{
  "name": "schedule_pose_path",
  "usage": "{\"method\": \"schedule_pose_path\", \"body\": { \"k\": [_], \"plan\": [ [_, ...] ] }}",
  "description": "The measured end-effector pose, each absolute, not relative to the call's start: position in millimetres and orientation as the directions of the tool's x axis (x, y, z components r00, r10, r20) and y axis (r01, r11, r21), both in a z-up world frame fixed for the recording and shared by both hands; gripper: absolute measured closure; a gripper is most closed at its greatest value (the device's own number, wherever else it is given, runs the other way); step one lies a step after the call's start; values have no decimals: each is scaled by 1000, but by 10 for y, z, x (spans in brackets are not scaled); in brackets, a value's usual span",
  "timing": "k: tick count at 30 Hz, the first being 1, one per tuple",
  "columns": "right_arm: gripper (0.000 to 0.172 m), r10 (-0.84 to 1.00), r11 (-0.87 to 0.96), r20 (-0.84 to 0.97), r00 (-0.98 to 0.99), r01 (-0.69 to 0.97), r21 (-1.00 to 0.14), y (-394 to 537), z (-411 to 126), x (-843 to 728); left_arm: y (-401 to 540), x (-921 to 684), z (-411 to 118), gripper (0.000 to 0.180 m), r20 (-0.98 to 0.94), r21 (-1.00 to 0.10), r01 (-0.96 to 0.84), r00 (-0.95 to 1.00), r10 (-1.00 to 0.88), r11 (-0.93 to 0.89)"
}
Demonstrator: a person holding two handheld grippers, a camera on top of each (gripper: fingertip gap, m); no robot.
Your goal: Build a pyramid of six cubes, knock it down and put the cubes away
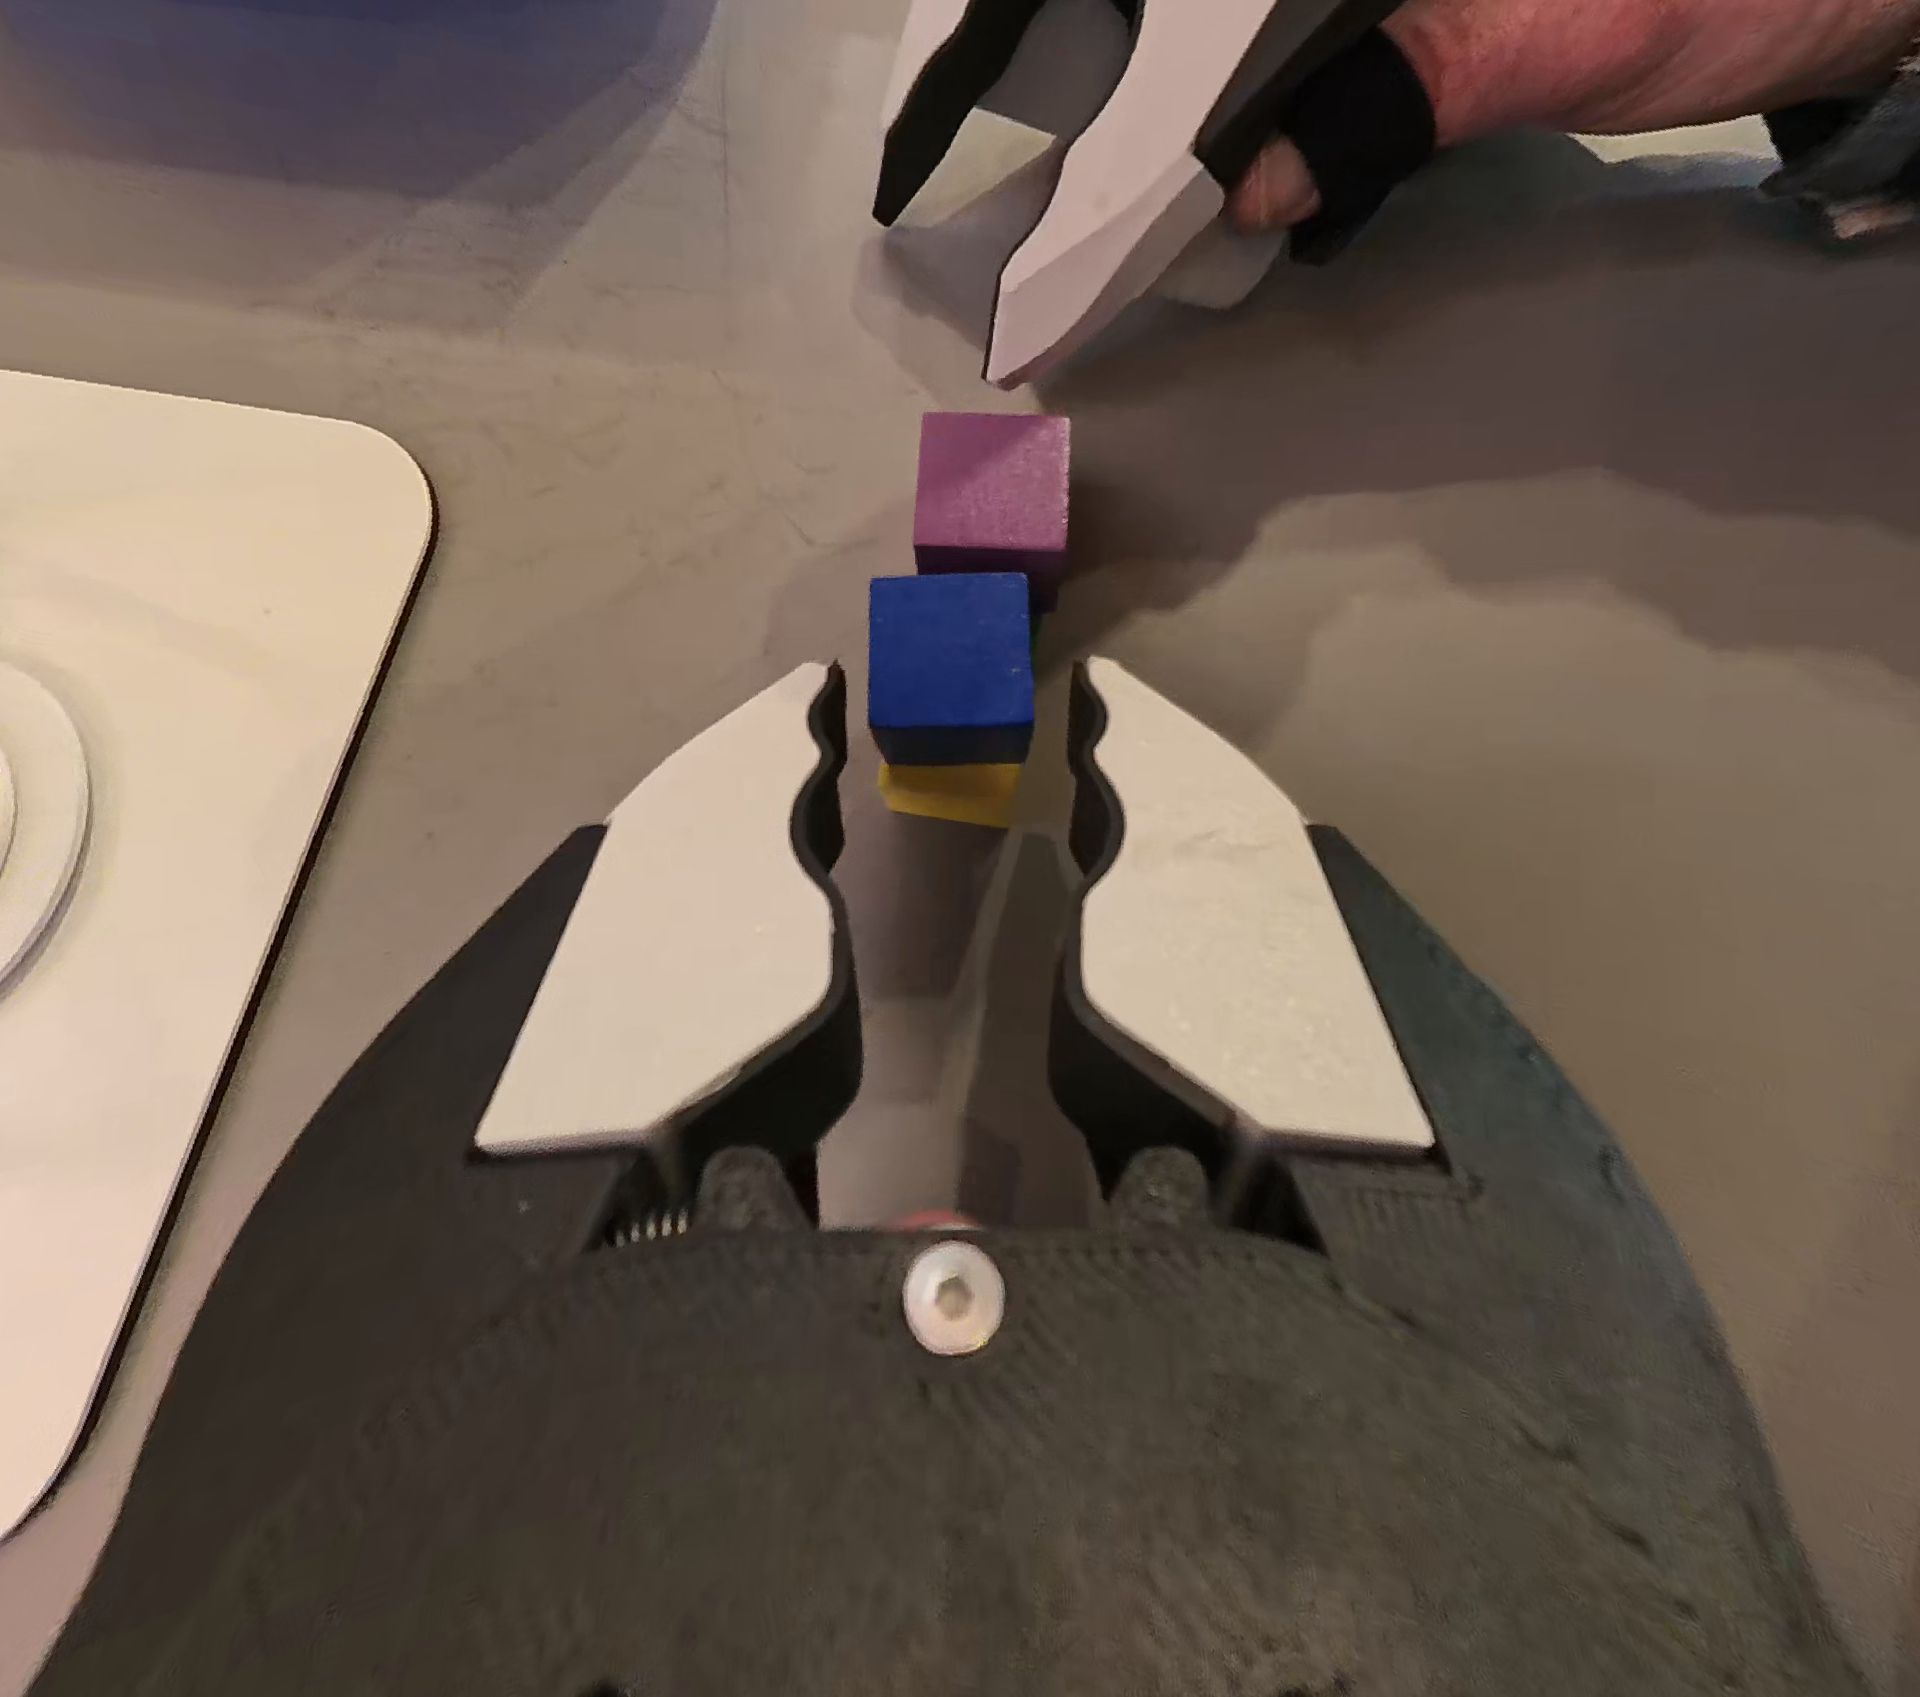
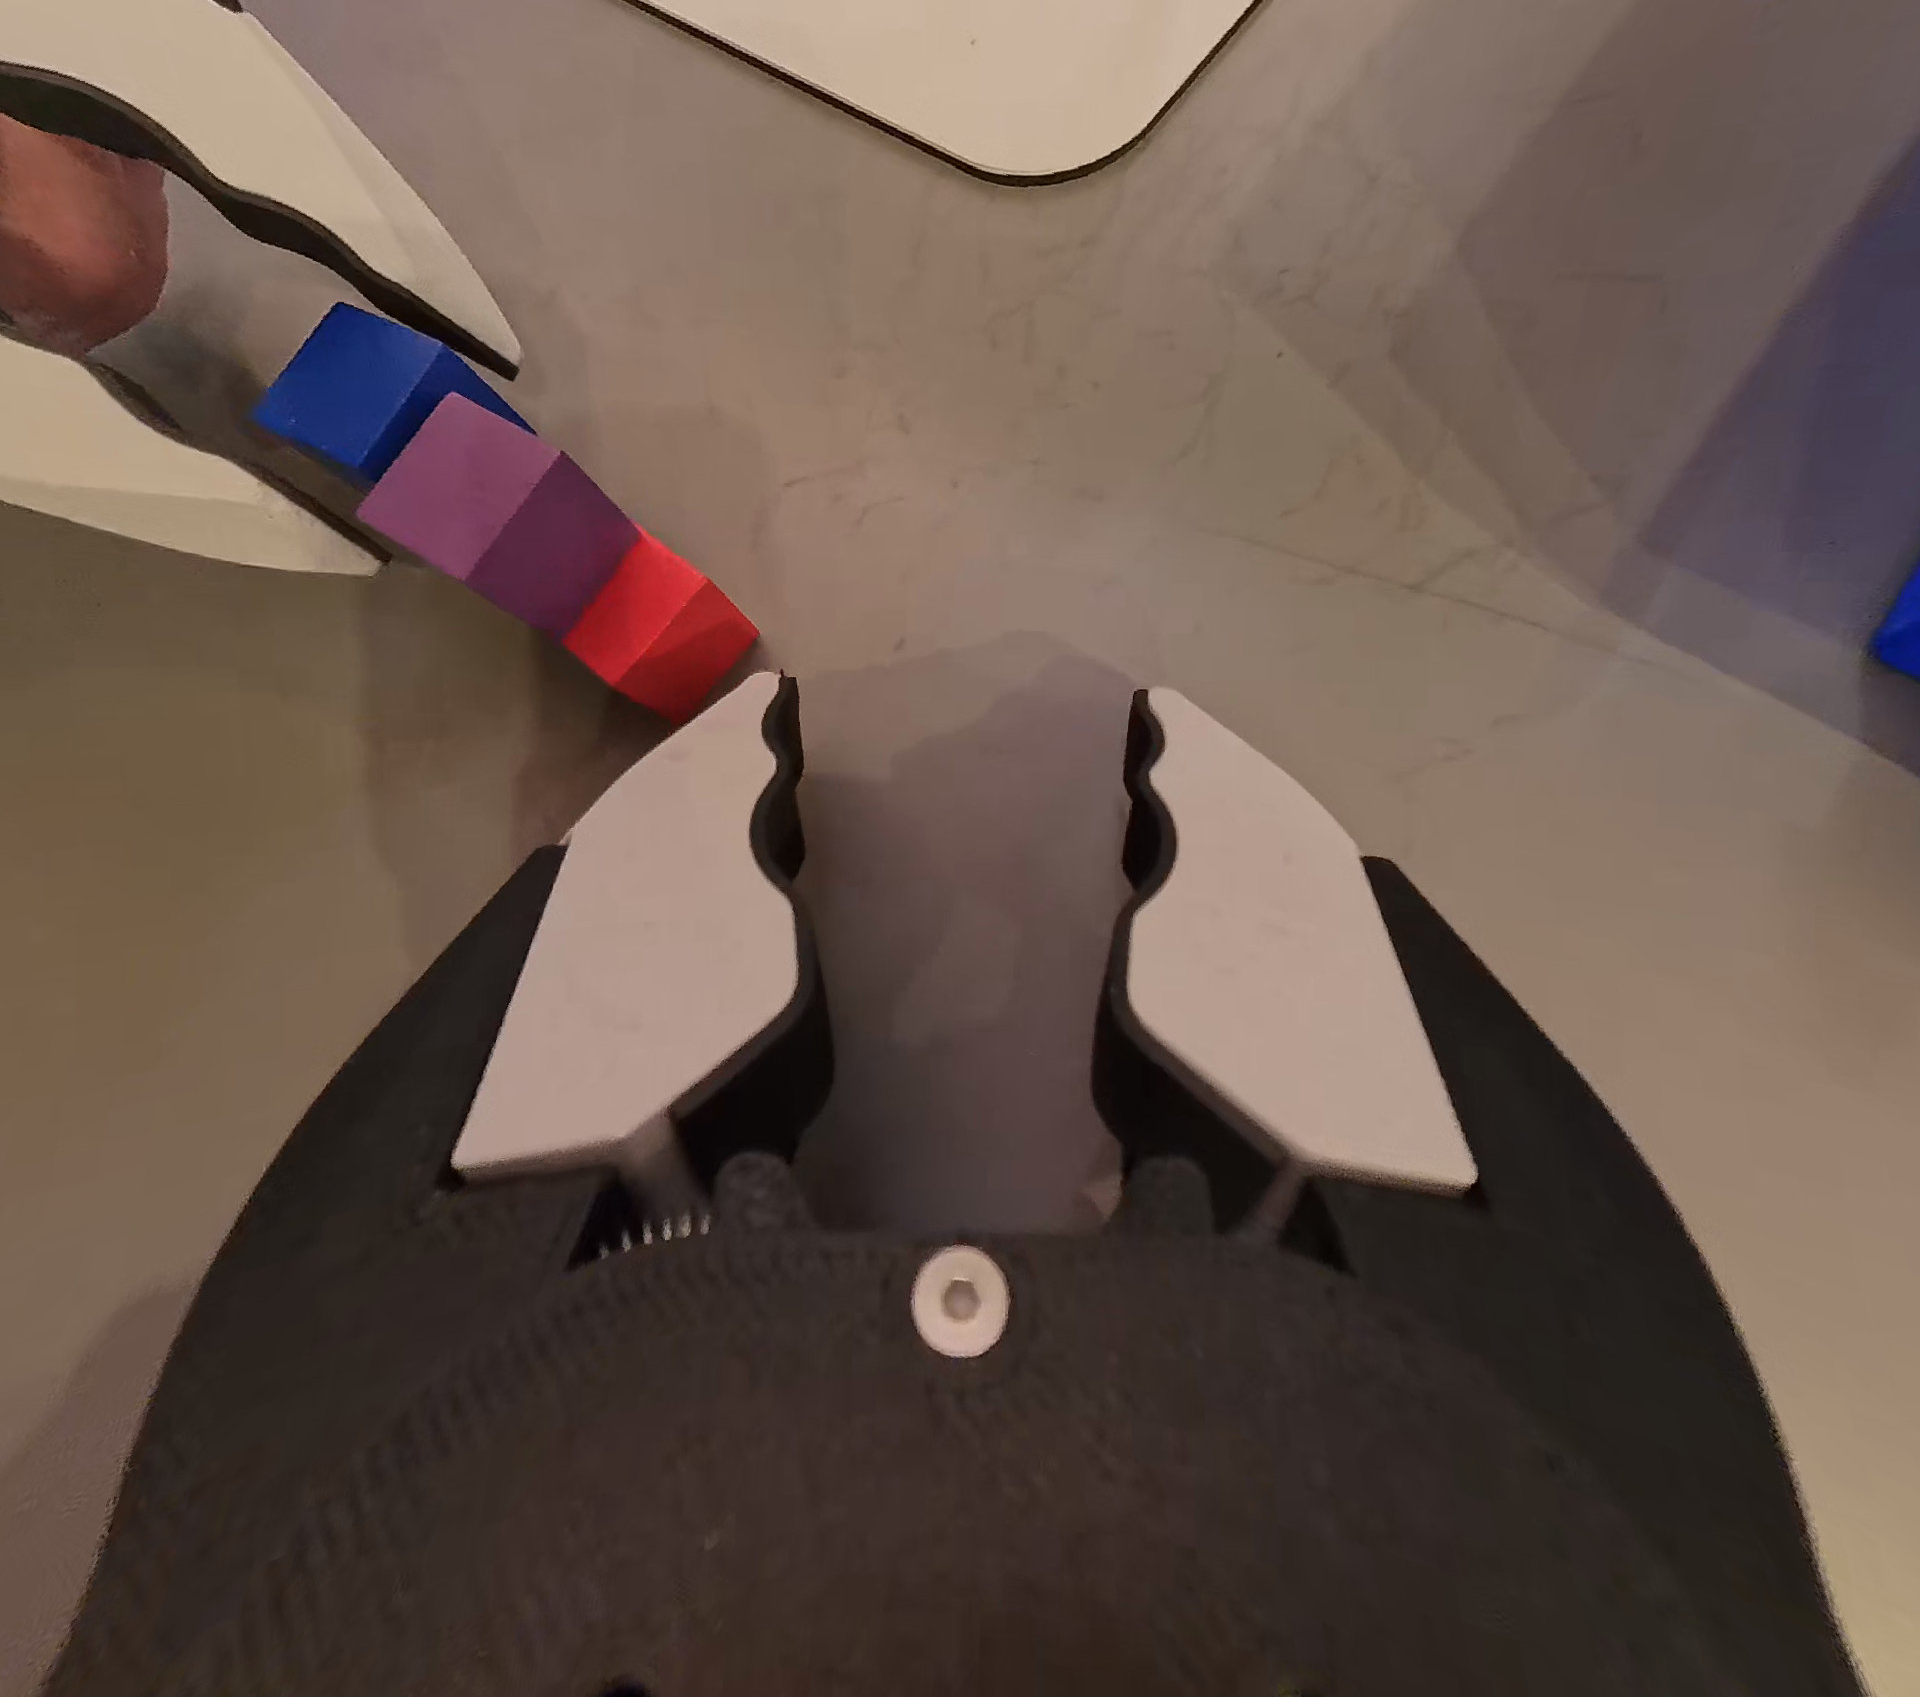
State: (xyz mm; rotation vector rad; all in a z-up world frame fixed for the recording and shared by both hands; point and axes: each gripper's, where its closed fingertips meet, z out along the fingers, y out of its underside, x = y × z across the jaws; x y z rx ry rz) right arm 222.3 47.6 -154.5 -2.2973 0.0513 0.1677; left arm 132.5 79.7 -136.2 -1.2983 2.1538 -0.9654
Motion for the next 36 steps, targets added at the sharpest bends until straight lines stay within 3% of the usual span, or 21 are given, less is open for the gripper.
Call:
{"method": "schedule_pose_path", "body": {
  "k": [4, 36],
  "plan": [
    [111, 19, -668, -140, 990, -92, -739, 476, -1543, 2223, 793, 1327, -1371, 152, -22, -752, -573, -471, -882, 325],
    [110, 25, -669, -136, 990, -85, -738, 476, -1554, 2213, 734, 1301, -1412, 148, 38, -749, -543, -607, -793, 380]
  ]
}}
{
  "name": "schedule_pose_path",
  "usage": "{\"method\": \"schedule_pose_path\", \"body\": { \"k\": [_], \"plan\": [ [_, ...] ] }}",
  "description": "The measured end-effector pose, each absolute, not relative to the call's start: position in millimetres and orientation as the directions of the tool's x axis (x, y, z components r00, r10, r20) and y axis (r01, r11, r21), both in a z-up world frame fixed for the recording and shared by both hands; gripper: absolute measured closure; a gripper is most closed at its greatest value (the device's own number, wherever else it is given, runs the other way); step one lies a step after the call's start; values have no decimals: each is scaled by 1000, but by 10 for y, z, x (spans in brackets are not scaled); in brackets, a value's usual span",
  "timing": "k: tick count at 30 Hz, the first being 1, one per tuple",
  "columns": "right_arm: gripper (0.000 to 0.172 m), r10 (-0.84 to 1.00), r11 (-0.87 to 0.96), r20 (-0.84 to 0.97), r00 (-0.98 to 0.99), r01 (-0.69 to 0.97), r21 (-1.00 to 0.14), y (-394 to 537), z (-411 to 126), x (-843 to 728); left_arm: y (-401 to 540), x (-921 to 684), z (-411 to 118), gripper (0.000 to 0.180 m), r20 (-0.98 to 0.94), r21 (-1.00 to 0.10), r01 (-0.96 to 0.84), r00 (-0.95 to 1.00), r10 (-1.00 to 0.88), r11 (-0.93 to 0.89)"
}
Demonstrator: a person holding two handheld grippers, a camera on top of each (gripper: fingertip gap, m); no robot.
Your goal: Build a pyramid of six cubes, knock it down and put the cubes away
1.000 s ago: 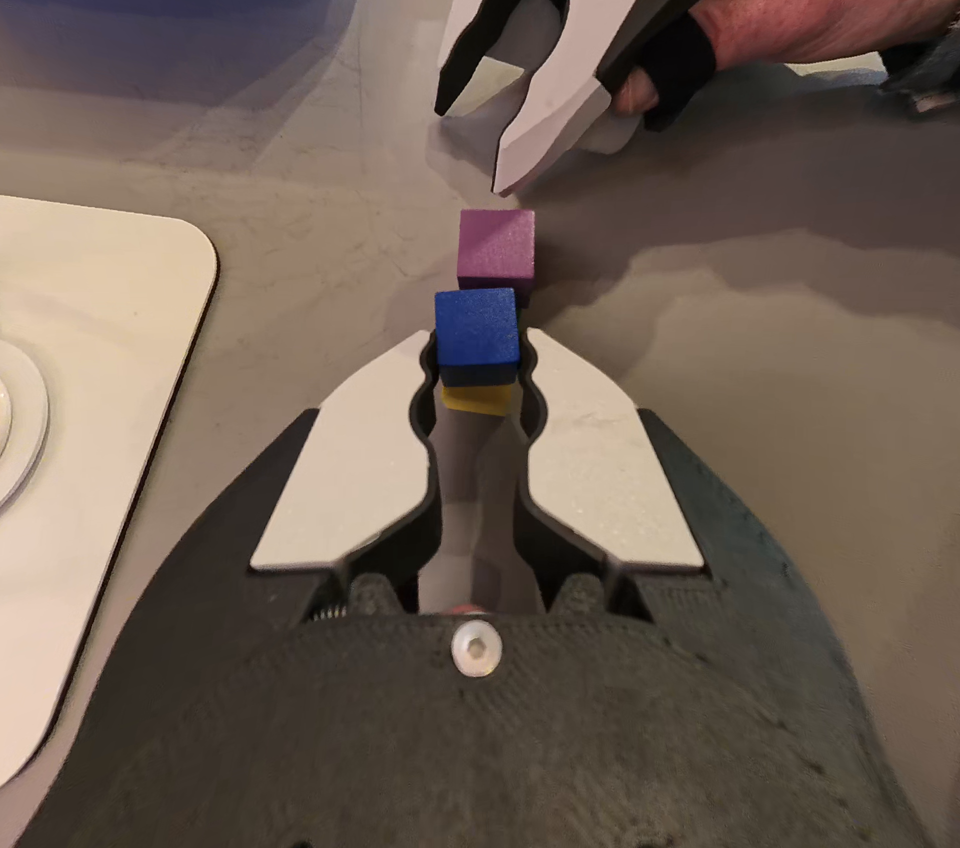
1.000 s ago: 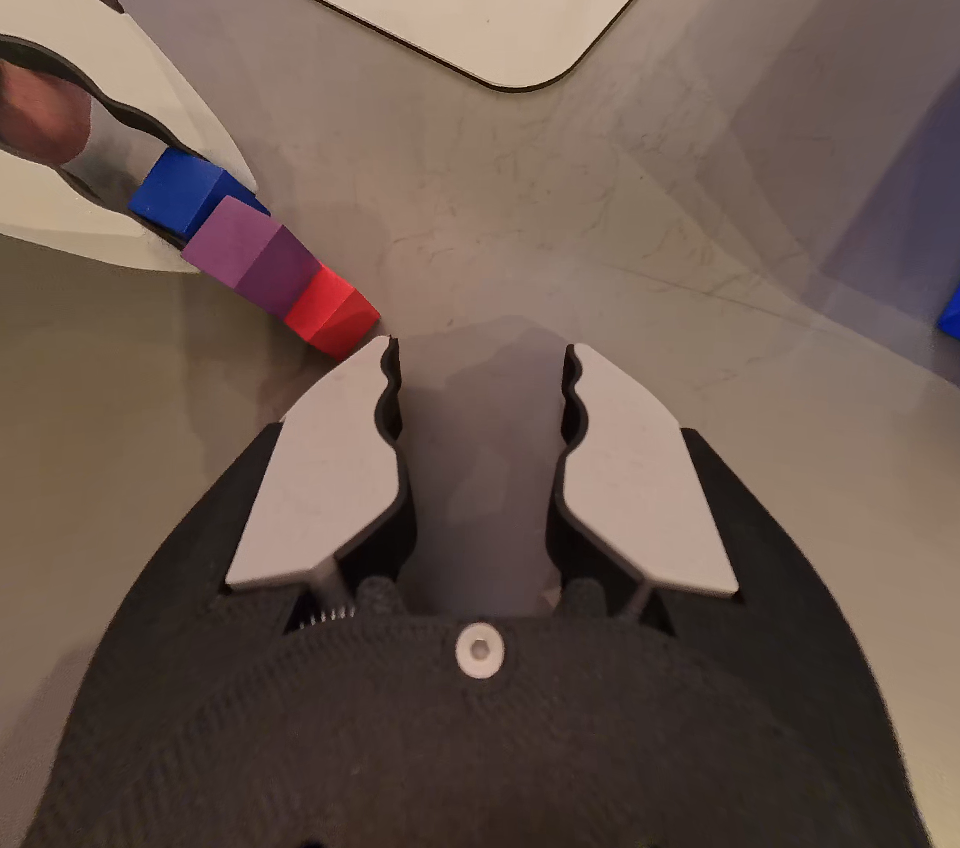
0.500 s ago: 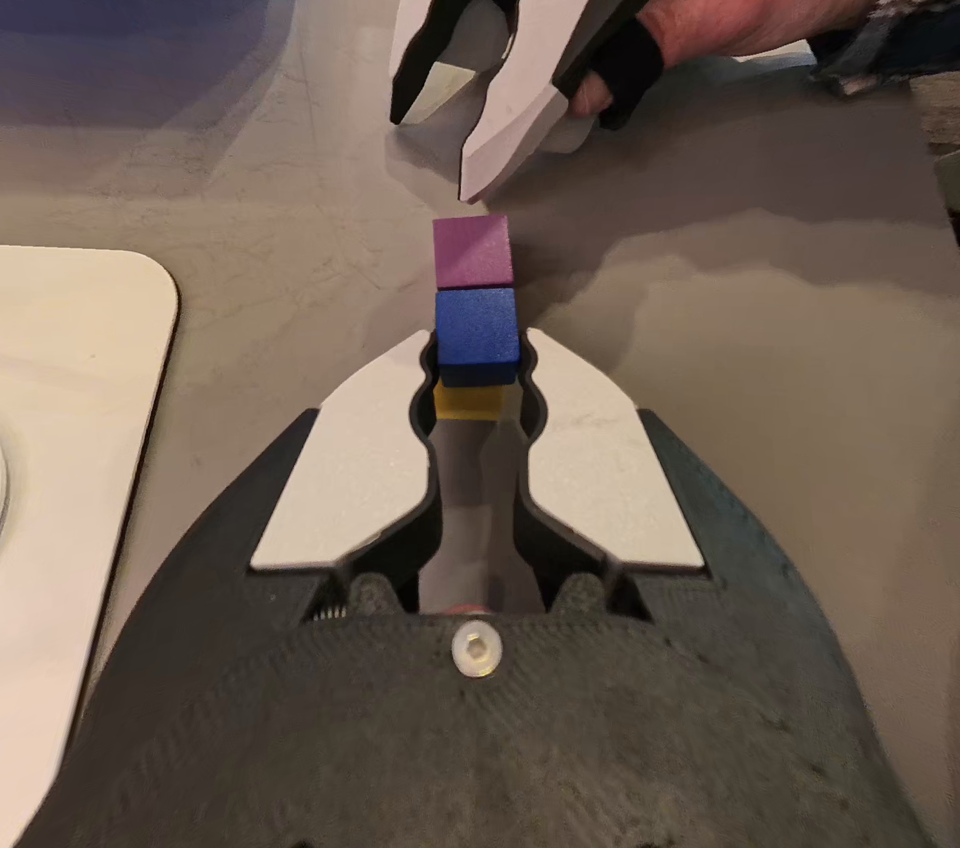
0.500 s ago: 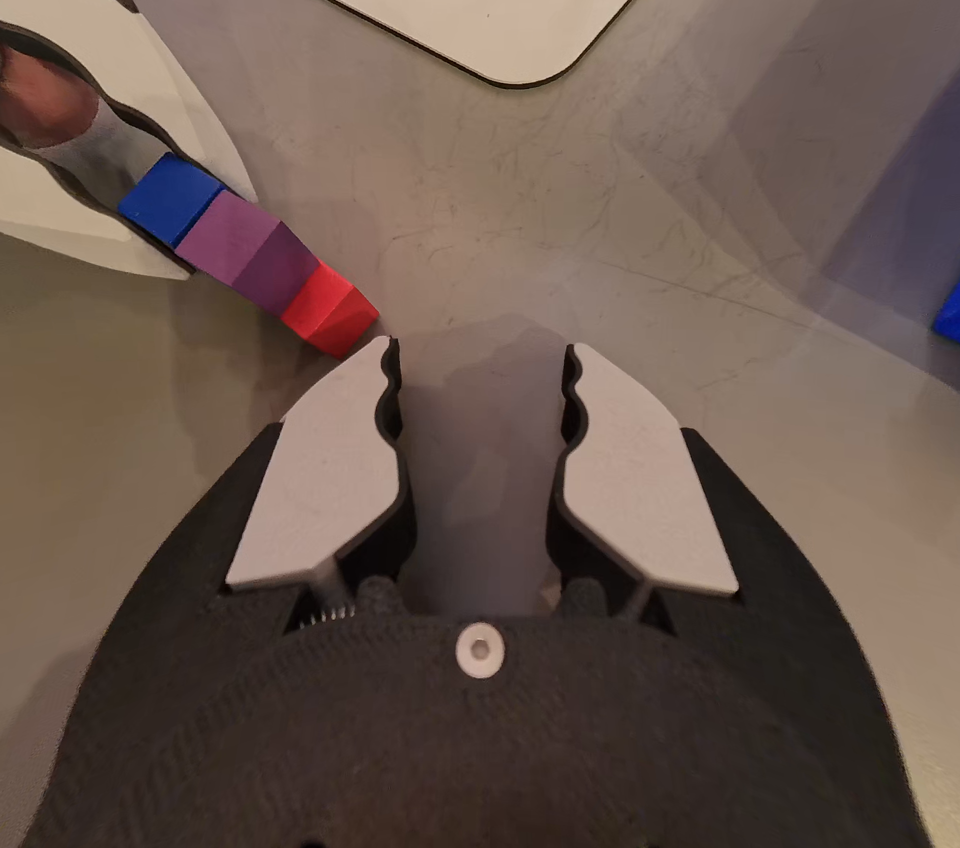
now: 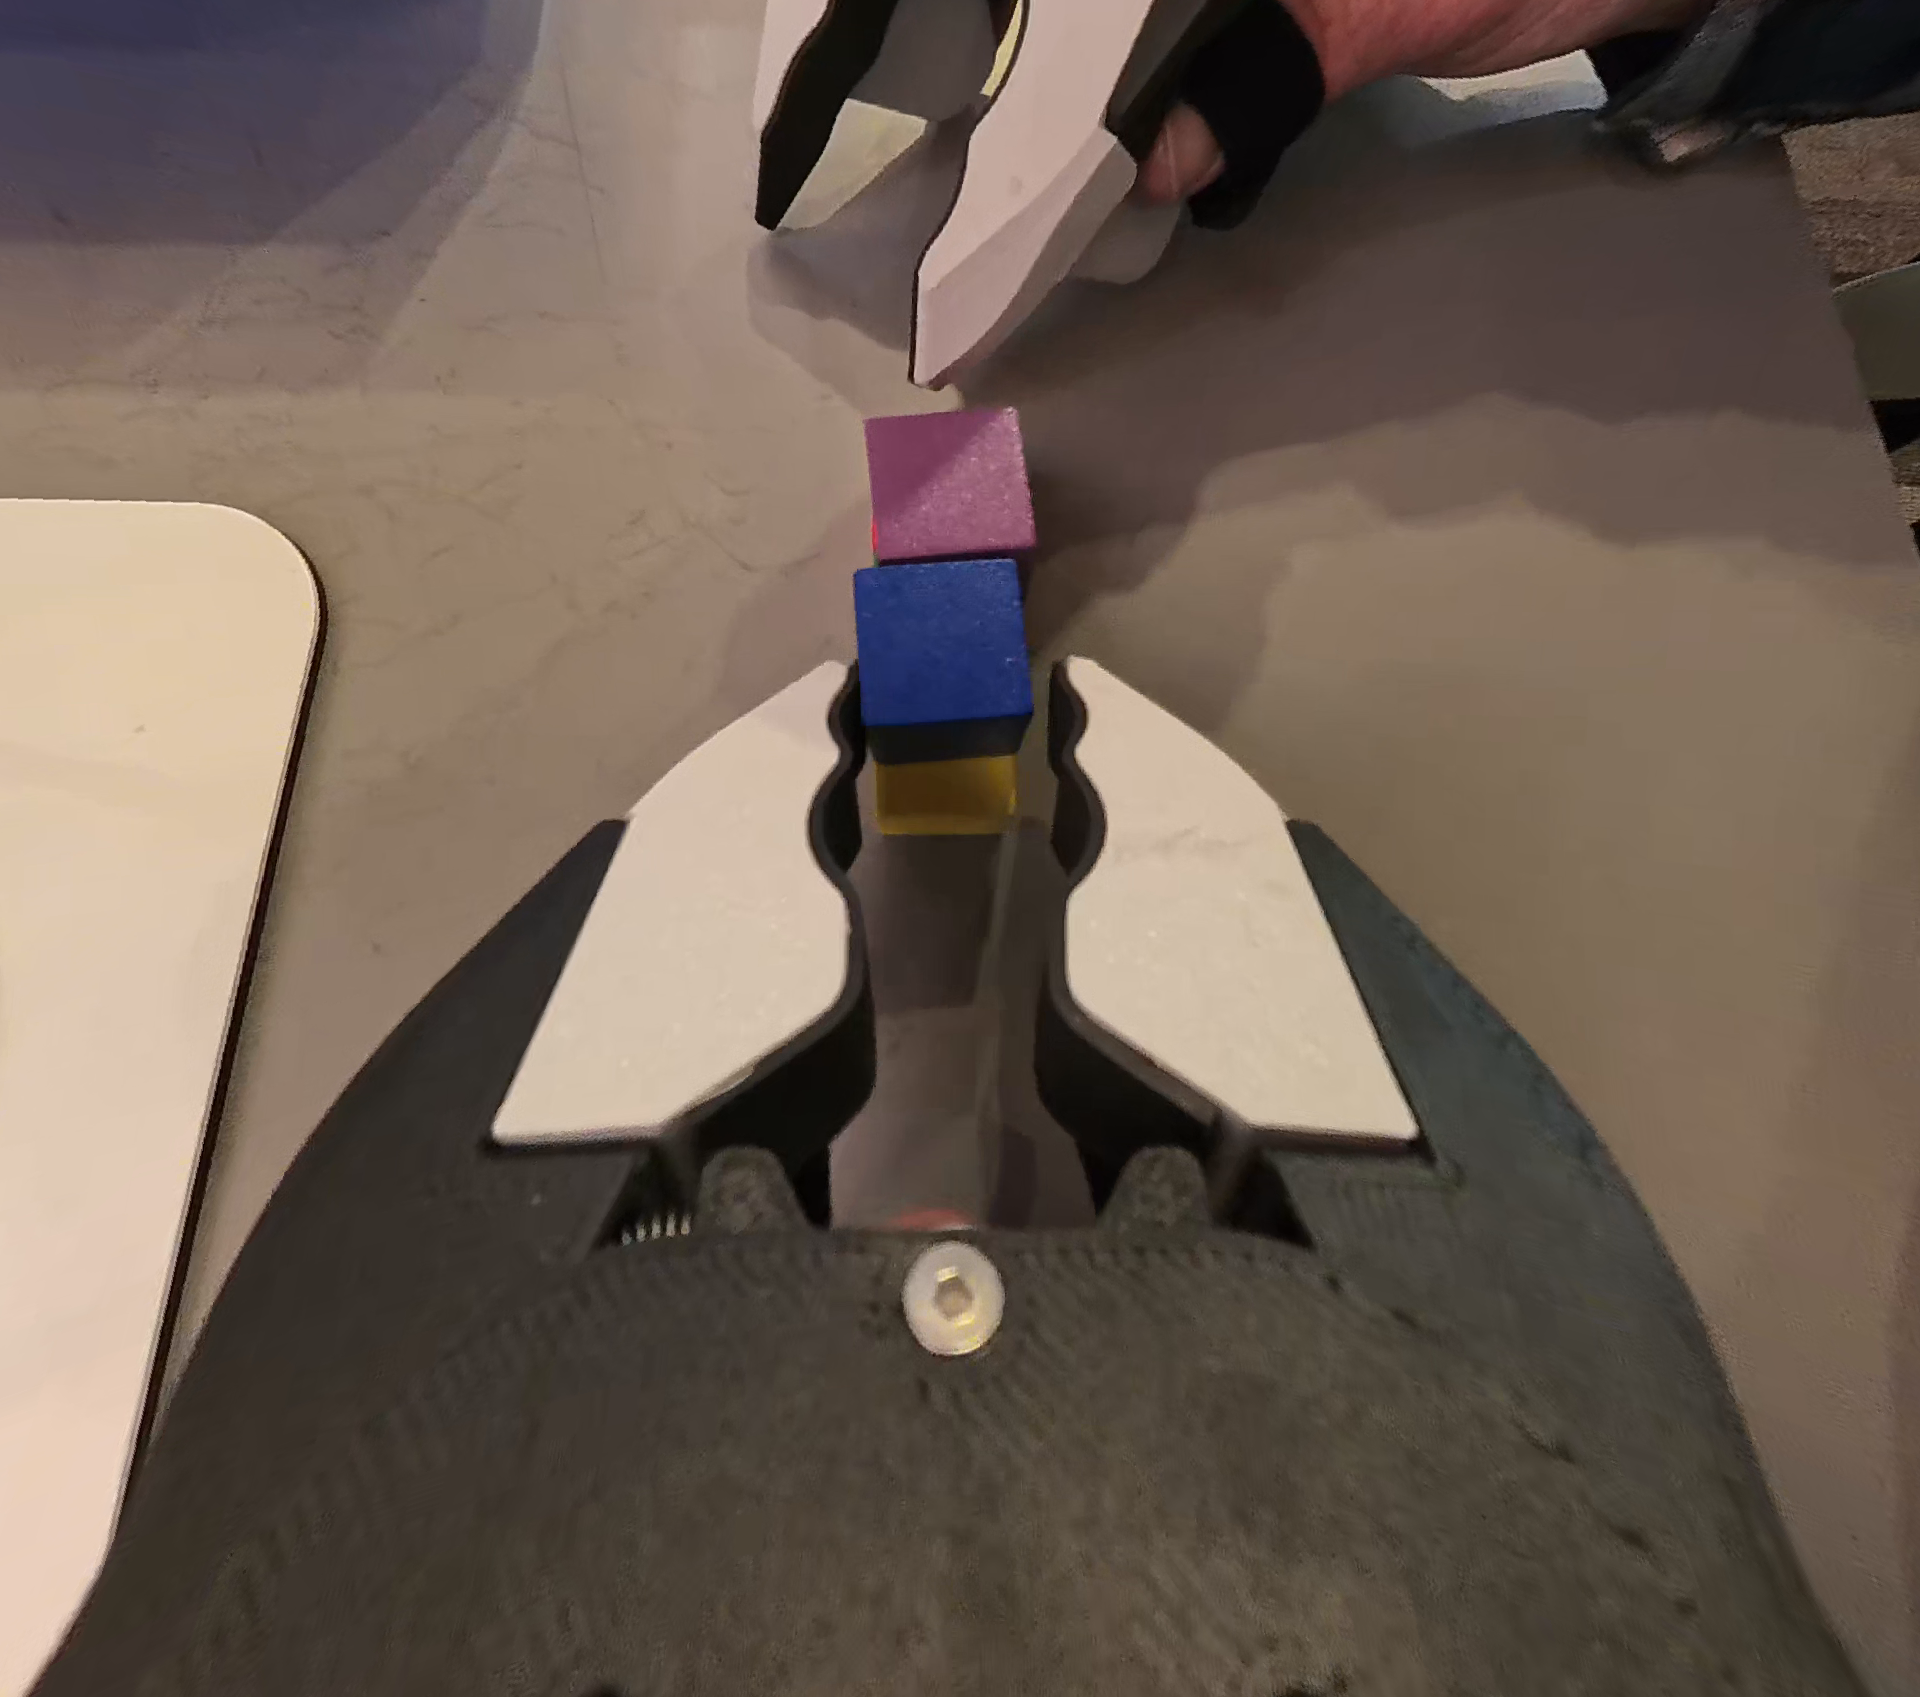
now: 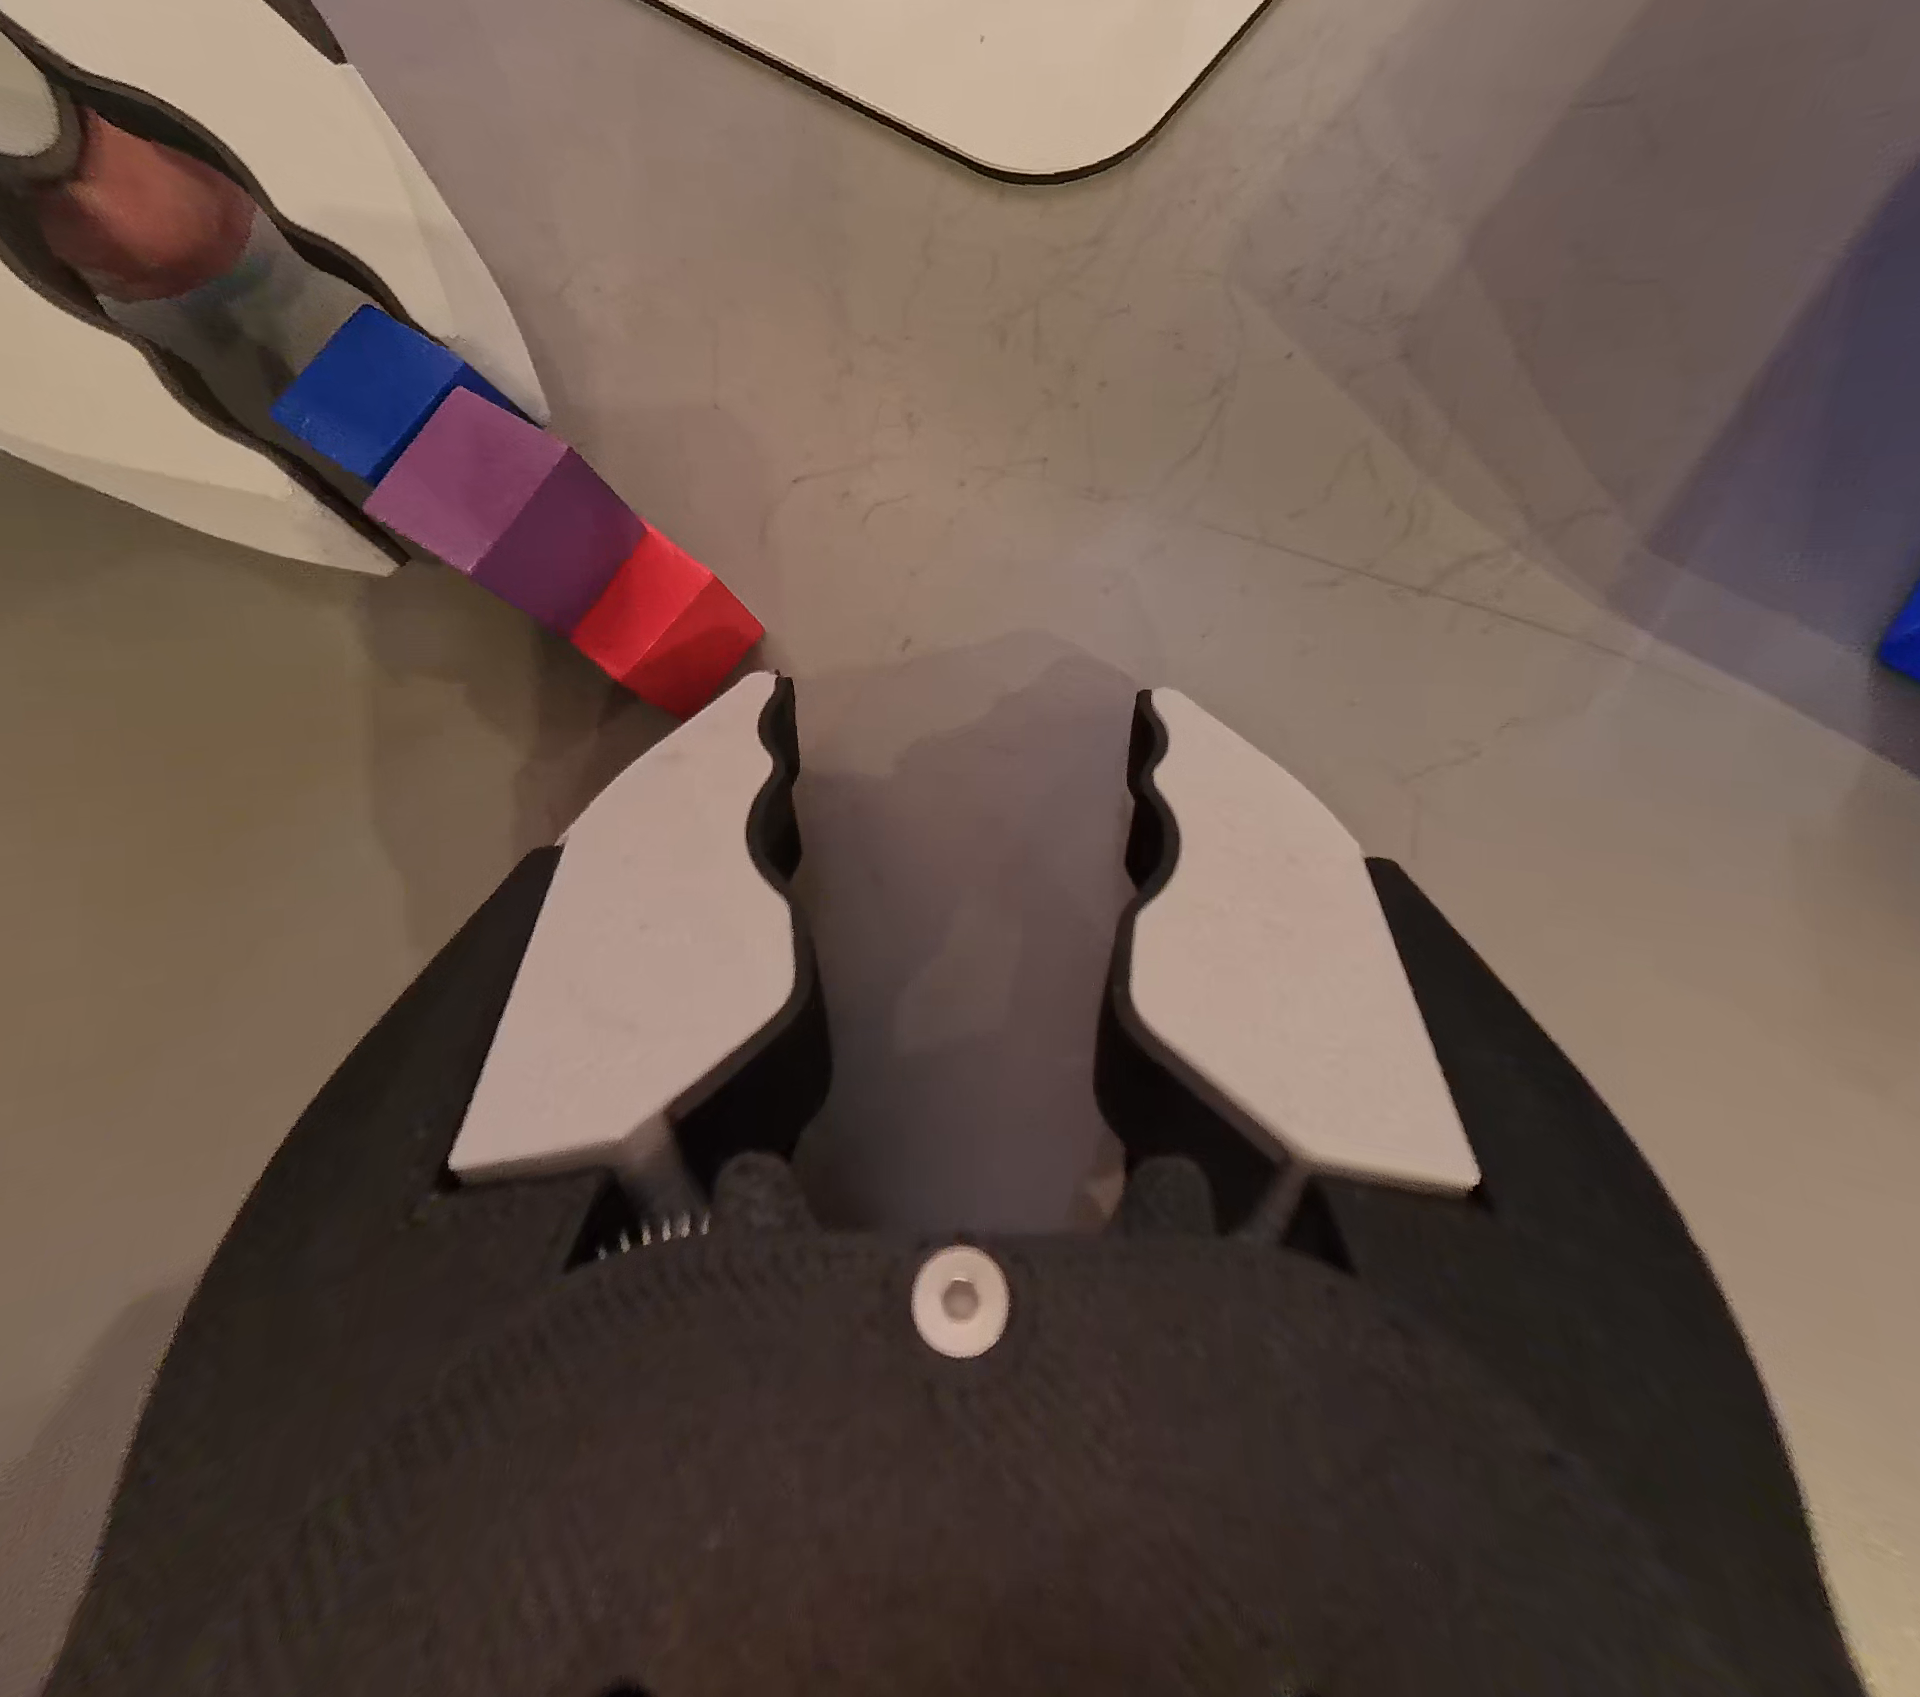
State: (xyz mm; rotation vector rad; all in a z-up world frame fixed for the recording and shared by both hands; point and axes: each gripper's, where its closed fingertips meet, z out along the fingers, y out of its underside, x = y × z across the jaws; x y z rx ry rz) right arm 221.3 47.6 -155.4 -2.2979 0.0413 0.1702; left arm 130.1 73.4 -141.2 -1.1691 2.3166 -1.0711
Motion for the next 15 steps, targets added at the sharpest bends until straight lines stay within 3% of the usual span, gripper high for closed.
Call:
{"method": "schedule_pose_path", "body": {
  "k": [7, 10, 15],
  "plan": [
    [110, 26, -669, -137, 990, -85, -739, 476, -1554, 2210, 727, 1318, -1393, 152, 46, -752, -539, -617, -786, 379],
    [100, 55, -662, -160, 986, -84, -745, 472, -1534, 2171, 723, 1319, -1389, 151, 46, -752, -537, -621, -782, 382],
    [95, 287, -583, -205, 936, 1, -813, 483, -1347, 1933, 724, 1311, -1385, 144, 59, -754, -541, -620, -782, 372]
  ]
}}
